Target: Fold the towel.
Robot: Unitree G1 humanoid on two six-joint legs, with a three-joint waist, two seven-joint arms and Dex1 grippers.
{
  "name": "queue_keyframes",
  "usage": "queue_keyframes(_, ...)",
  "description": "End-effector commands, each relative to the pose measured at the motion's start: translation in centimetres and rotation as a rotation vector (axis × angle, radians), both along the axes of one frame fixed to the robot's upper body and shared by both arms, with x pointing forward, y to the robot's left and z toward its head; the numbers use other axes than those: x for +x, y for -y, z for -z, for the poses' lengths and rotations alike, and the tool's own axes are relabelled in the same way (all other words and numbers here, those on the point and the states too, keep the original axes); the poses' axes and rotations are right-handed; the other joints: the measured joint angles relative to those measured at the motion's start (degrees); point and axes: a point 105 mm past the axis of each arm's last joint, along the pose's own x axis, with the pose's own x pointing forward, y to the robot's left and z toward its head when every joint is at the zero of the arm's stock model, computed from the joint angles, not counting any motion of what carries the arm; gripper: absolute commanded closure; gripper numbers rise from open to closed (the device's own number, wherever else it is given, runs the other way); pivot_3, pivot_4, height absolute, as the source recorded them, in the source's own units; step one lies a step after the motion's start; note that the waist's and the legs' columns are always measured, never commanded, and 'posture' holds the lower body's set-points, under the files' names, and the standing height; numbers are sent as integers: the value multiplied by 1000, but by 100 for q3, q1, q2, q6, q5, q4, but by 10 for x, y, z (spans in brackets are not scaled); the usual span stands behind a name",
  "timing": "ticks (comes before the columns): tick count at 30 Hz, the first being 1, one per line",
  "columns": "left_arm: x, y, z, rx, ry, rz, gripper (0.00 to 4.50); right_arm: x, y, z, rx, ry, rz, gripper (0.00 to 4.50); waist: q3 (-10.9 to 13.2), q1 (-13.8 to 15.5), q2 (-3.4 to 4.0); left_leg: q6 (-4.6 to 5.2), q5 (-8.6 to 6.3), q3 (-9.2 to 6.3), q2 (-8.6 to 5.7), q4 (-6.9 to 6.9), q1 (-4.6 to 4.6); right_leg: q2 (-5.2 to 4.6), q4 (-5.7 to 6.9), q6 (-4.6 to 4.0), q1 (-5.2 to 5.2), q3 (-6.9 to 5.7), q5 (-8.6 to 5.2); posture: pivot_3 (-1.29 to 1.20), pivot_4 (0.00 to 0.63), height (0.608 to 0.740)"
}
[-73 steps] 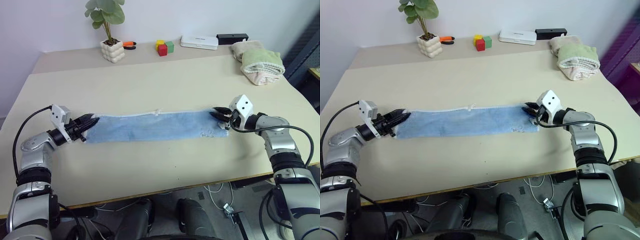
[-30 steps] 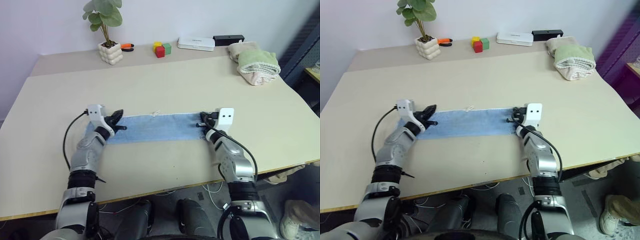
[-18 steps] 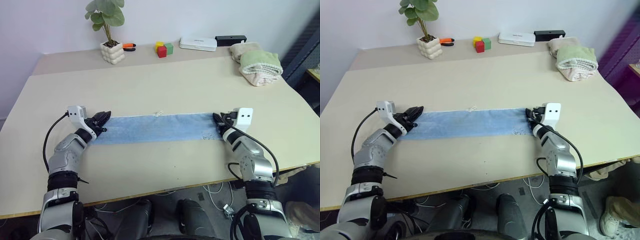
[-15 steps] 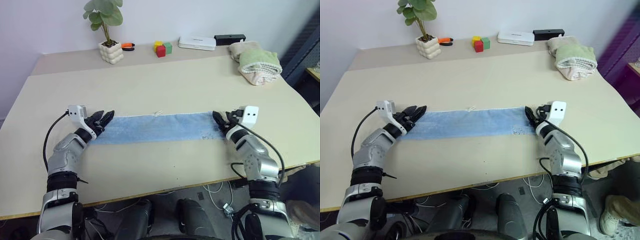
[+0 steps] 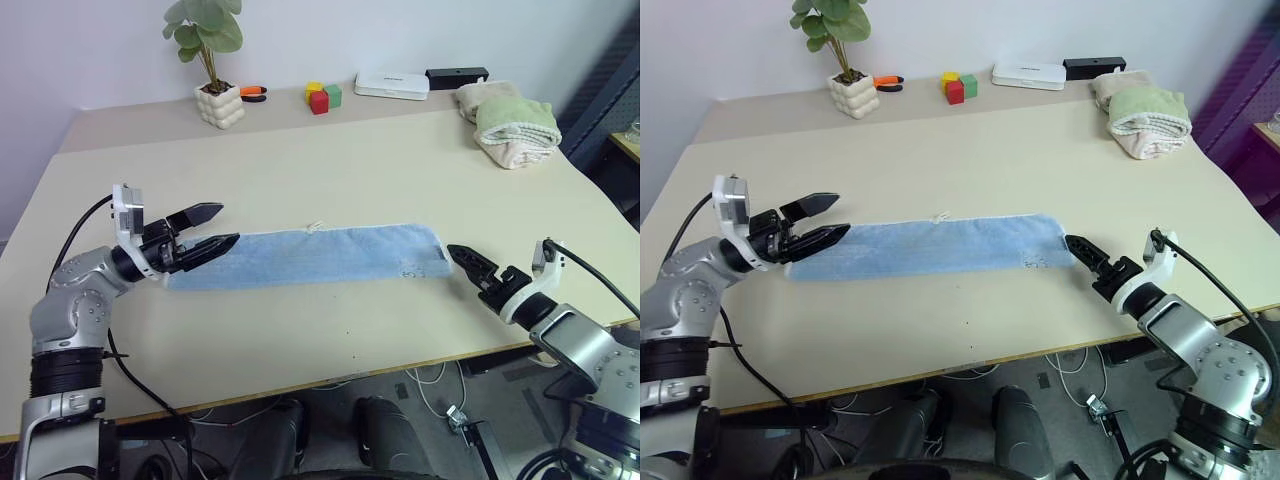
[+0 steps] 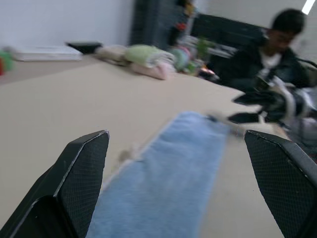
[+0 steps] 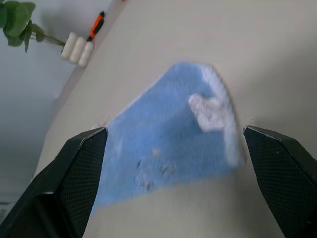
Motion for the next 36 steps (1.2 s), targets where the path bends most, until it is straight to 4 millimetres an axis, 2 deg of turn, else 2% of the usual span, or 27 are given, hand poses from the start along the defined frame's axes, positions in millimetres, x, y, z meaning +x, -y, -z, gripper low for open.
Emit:
queue_keyframes(1,-9,-2,-4,15,-55,90,39,-3,-2,-9,34,3,-7,29,0,1,1,5,2,0,0,-2,-1,0,-2,0,-1,0,0,0,150,740)
queue_keyframes(4,-7,-4,-1,27,-79,90,39,-5,-13,-8,47,-19,-53,29,1,6,0,10,4,0,0,-5,-2,-1,-3,2,-3,-1,0,0,150,740)
queue_keyframes(9,-10,5,-4,16,-68,118,39,-6,-16,5,29,-83,-54,29,2,14,-1,10,4,-1,1,-3,-7,-2,-7,1,-4,-2,0,0,150,740)
queue_keyframes(18,-8,4,-5,24,-34,80,39,15,-3,11,35,-100,88,29,1,11,-2,9,3,-1,1,-4,-7,-1,-17,1,-1,-1,0,0,150,740)
queue_keyframes(21,-8,4,-6,22,-23,68,0,24,-7,11,57,-90,115,849,2,11,-2,8,2,-1,1,-4,-7,-1,-22,1,1,-2,0,0,150,740)
queue_keyframes(28,-6,3,-8,15,-11,47,0,35,-13,9,122,-66,154,4367,1,3,-3,11,4,-2,2,-7,-7,1,-20,3,-2,-2,1,0,150,740)
queue_keyframes(33,-5,3,-8,17,-3,36,0,39,-11,6,109,-52,155,4445,2,10,-2,11,4,-3,2,-7,-7,1,-21,3,-2,-4,1,0,150,740)
queue_keyframes(36,-3,4,-9,13,5,36,0,47,12,-8,-13,-2,166,4445,4,10,1,11,4,-1,1,-6,-7,1,-22,2,-1,-2,1,0,150,740)
